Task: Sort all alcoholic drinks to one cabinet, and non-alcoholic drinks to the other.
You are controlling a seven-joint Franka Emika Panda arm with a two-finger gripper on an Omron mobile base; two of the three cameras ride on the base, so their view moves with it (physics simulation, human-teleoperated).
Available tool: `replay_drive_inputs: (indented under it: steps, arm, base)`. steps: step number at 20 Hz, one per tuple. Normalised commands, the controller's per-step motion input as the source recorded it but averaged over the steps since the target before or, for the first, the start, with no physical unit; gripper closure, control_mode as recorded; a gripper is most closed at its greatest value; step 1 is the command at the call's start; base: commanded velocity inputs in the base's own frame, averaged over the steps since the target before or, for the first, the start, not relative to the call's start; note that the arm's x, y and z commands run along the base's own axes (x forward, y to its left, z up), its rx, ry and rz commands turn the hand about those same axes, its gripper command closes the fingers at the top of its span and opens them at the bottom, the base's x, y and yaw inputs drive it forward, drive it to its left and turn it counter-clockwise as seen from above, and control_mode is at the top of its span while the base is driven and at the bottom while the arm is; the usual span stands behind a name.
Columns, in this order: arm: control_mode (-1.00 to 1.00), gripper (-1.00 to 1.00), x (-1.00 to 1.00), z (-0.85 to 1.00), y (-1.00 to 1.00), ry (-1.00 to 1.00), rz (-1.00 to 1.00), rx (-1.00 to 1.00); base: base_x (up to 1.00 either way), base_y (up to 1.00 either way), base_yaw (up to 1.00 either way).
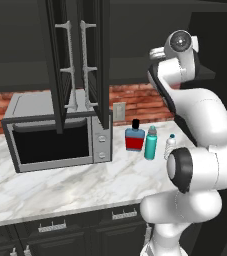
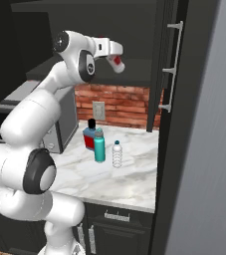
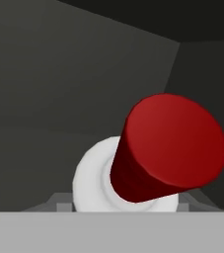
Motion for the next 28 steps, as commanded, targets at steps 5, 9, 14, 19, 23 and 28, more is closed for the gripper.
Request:
replay_drive_inputs:
  steps: [5,9,14,19,23,28]
  arm:
    - [-1.0,1.0,0.34,-0.24,-0.04,0.0,0.0,0.0]
    - [-1.0,1.0,0.31,-0.32,-0.04,0.0,0.0,0.0]
    - [-1.0,1.0,0.28,-0.37,-0.06,0.0,0.0,0.0]
    - [-1.0,1.0,0.21,-0.28,-0.08,0.0,0.0,0.0]
    - [-1.0,1.0,0.12,-0.16,-0.04,0.0,0.0,0.02]
    - [-1.0,-1.0,0.09,-0.12,-0.03,0.0,0.0,0.01]
  base:
    - [0.0,0.0,0.0]
    - [0.0,0.0,0.0]
    - [0.0,0.0,0.0]
    - [0.0,0.0,0.0]
    - [0.0,0.0,0.0]
    - [0.0,0.0,0.0]
